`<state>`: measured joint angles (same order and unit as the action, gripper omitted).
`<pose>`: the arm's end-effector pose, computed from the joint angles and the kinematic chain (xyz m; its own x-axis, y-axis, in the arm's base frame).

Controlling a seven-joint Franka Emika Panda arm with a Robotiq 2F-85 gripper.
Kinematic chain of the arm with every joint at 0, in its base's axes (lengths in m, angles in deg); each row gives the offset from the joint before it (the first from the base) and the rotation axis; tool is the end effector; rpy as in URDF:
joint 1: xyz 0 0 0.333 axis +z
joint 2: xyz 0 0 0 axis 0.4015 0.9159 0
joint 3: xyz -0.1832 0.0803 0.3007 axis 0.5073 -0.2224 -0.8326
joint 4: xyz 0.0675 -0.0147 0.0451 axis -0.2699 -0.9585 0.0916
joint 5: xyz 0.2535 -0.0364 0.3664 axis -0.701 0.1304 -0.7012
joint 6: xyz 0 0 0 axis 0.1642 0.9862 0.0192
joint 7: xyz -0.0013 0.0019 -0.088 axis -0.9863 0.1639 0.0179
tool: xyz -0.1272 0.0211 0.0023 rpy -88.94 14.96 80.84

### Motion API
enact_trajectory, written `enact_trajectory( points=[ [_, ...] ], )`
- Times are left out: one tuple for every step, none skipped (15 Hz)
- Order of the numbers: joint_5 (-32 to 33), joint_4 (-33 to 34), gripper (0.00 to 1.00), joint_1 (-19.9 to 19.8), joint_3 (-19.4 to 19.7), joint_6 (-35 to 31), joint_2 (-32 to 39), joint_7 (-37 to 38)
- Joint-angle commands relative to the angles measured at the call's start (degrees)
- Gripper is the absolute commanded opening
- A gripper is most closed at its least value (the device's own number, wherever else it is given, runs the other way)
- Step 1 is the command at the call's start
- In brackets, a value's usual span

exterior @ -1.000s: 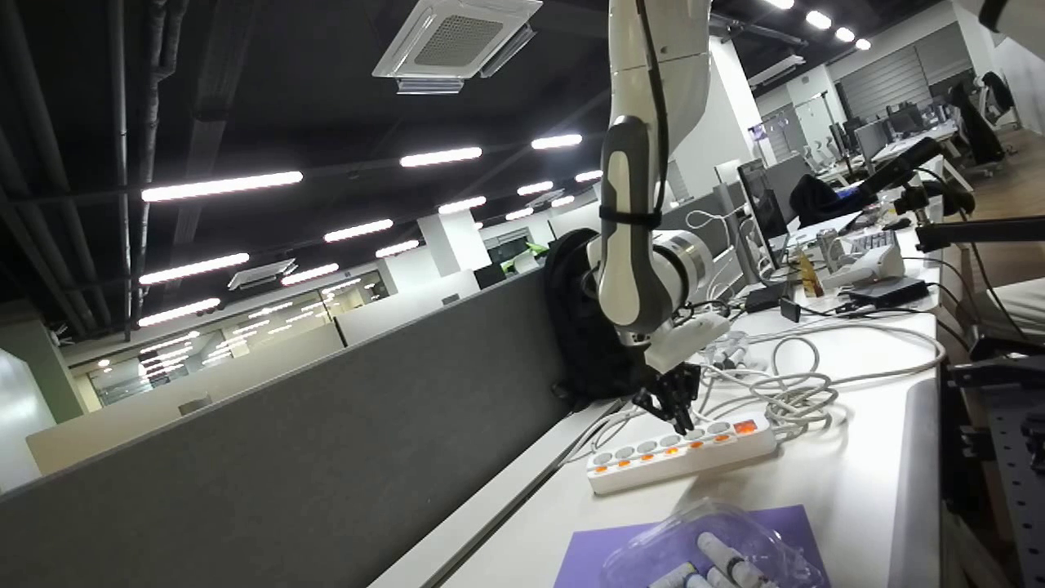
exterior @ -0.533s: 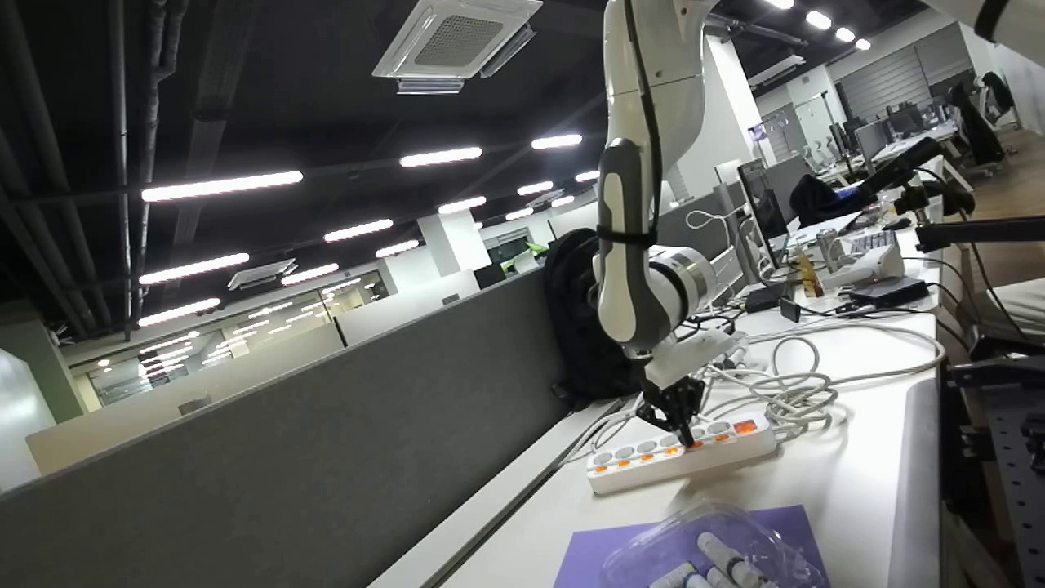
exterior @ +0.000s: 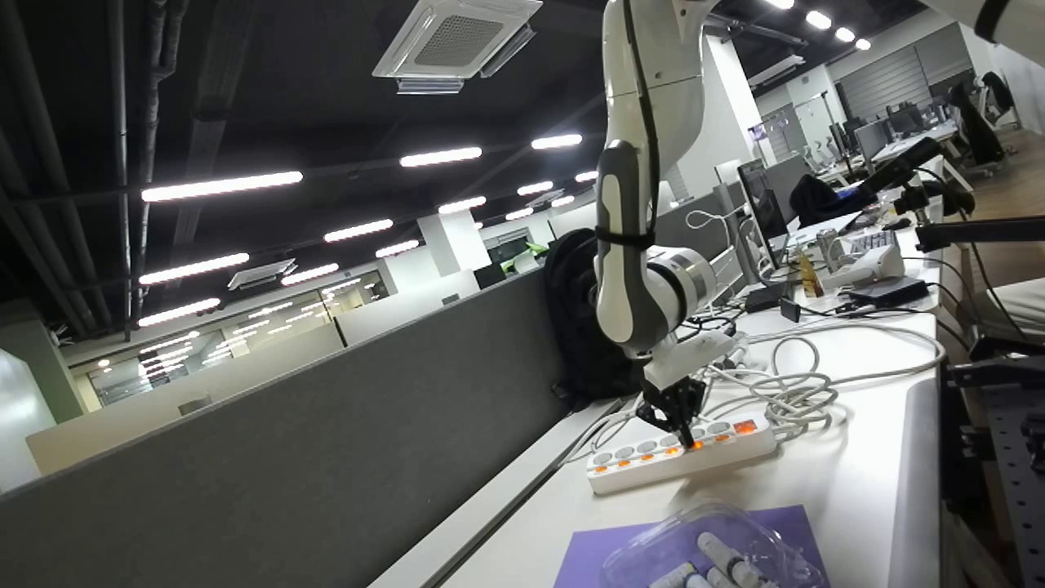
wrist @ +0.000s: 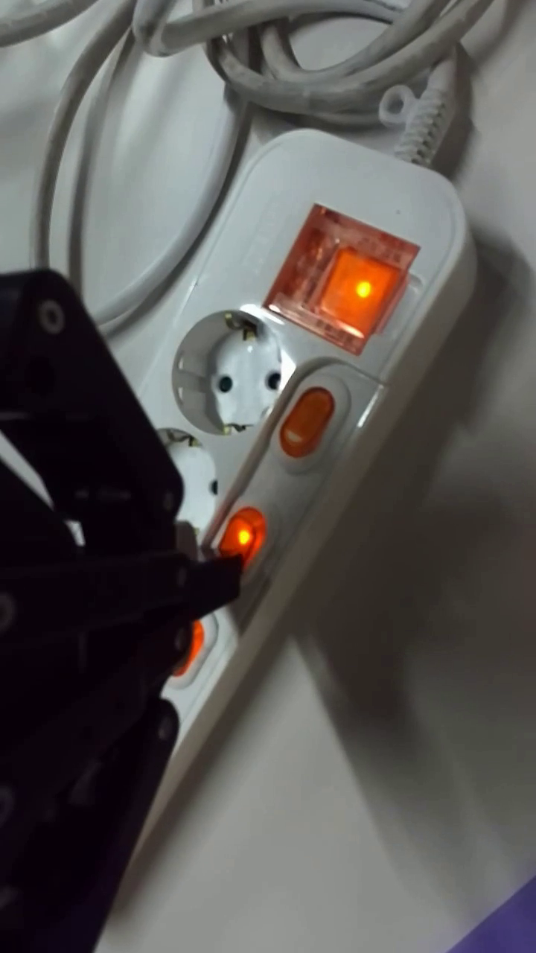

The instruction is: Turn on the third switch from the right

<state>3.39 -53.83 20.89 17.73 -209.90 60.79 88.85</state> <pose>0.5566 -0.1185 0.1161 0.8611 -0.4990 0.0977 -0.5019 -0.8649 0.0059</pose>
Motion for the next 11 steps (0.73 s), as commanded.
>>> enact_trajectory(
  points=[
    [1.45, 1.91, 0.00, 3.30, 3.18, -1.60, 4.91, 2.81],
    [1.74, 1.96, 0.00, 4.14, 3.89, -1.86, 5.40, 3.19],
    [1.86, 1.94, 0.00, 4.84, 4.44, -2.07, 5.66, 3.42],
    [1.72, 1.84, 0.00, 5.23, 4.65, -1.77, 5.52, 3.48],
    [1.60, 1.56, 0.00, 5.59, 4.82, -1.54, 4.95, 3.44],
    [1.32, 1.18, 0.00, 5.70, 4.75, -1.06, 4.00, 3.26],
    [0.86, 0.89, 0.00, 5.59, 4.54, 0.23, 2.80, 3.18],
    [0.37, 0.56, 0.17, 5.51, 4.37, 2.20, 1.24, 3.37],
    [0.18, 0.32, 0.27, 5.56, 4.45, 3.27, 0.24, 3.66],
    [0.14, -0.38, 0.33, 5.63, 4.54, 3.68, -1.21, 3.71],
    [0.01, -0.87, 0.39, 5.41, 4.25, 4.48, -2.34, 3.53]
  ],
)
